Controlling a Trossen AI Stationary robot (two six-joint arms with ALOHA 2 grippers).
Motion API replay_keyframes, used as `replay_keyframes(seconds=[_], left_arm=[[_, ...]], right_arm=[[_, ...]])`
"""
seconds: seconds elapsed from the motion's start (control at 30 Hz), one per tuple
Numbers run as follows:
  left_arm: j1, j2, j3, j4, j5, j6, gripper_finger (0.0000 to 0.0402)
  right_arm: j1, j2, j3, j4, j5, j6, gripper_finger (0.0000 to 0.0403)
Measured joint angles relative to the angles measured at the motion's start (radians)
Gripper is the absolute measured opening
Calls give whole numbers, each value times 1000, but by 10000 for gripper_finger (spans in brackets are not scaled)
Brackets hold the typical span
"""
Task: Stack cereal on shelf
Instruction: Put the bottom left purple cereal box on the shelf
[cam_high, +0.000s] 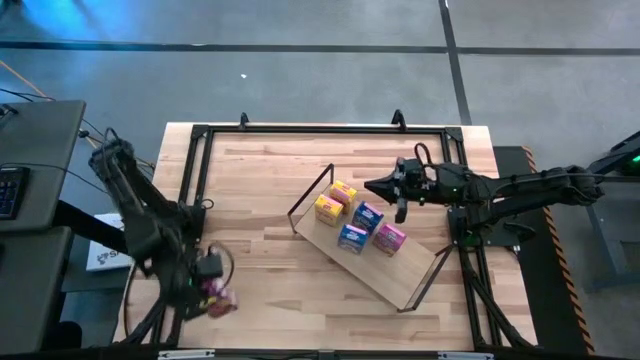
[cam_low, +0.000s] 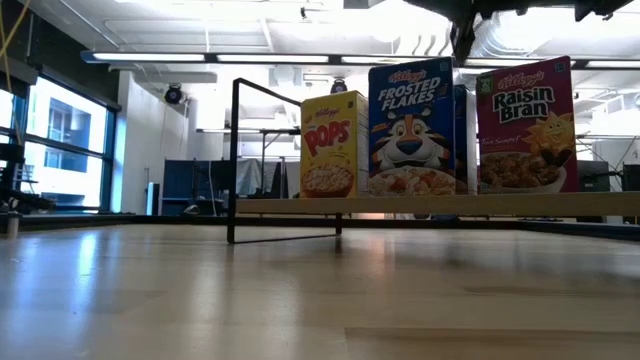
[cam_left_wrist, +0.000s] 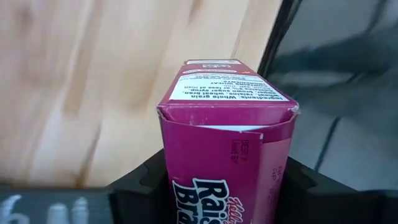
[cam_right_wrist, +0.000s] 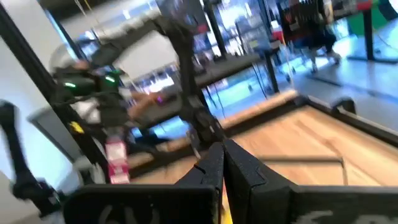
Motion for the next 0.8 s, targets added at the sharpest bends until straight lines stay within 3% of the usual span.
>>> replay_keyframes(seconds=[0.17, 0.33, 0.5, 0.8], left_arm=[[196, -102, 37, 56, -74, 189, 162], [363, -85, 140, 132, -75, 515, 162], [490, 39, 286, 129, -74, 835, 162], [618, 345, 499, 215, -142, 1260, 162]], right_arm=[[0, 0, 0, 162, -10, 89, 0], [2, 0, 1, 292, -58, 135, 0], [16, 0, 74, 265, -72, 127, 0], [24, 0, 277, -22, -72, -65, 0]])
